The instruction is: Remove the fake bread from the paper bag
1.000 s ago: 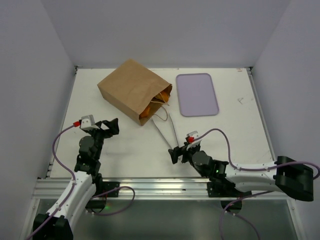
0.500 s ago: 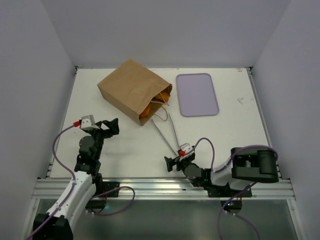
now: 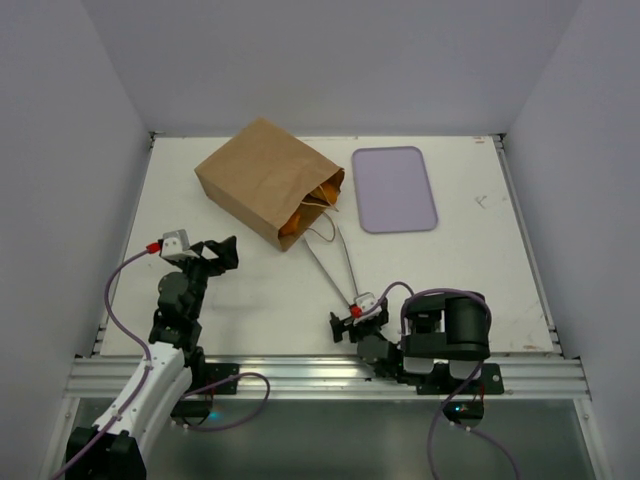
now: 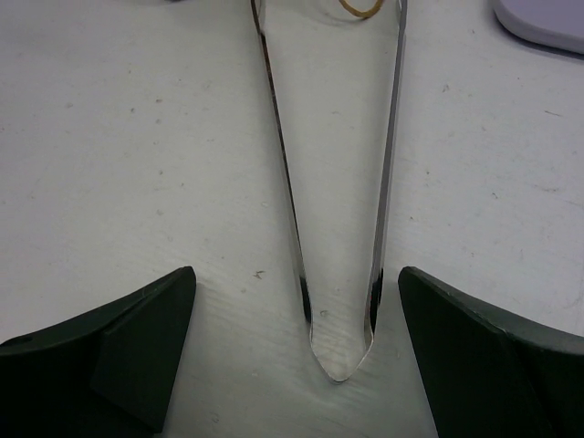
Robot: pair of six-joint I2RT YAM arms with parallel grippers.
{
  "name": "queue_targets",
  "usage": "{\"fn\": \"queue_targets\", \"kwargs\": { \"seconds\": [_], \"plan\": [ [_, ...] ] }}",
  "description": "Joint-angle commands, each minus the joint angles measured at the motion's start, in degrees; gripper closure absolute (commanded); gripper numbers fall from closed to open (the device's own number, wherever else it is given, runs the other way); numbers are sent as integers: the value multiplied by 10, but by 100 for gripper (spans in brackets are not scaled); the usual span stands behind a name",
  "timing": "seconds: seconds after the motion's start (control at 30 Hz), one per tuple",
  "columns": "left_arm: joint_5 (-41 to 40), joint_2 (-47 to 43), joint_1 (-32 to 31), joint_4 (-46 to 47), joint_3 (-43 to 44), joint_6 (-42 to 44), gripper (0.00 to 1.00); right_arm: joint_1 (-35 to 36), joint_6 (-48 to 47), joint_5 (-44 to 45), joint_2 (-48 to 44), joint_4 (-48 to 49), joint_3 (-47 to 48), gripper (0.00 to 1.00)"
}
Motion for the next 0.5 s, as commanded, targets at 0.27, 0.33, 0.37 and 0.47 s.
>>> {"fn": "queue_targets", "kwargs": {
  "seconds": [0.27, 0.33, 0.37, 0.47],
  "plan": [
    [8, 6, -1, 33, 1, 6, 0, -74, 57, -98, 9, 140, -22, 4],
    [8, 6, -1, 34, 1, 6, 0, -101, 56, -134, 3, 140, -22, 4],
    [8, 6, -1, 34, 1, 7, 0, -108, 46, -162, 0, 140, -21, 4],
    [8, 6, -1, 35, 1, 7, 0, -112, 29, -187, 4, 139, -9, 4]
  ]
}}
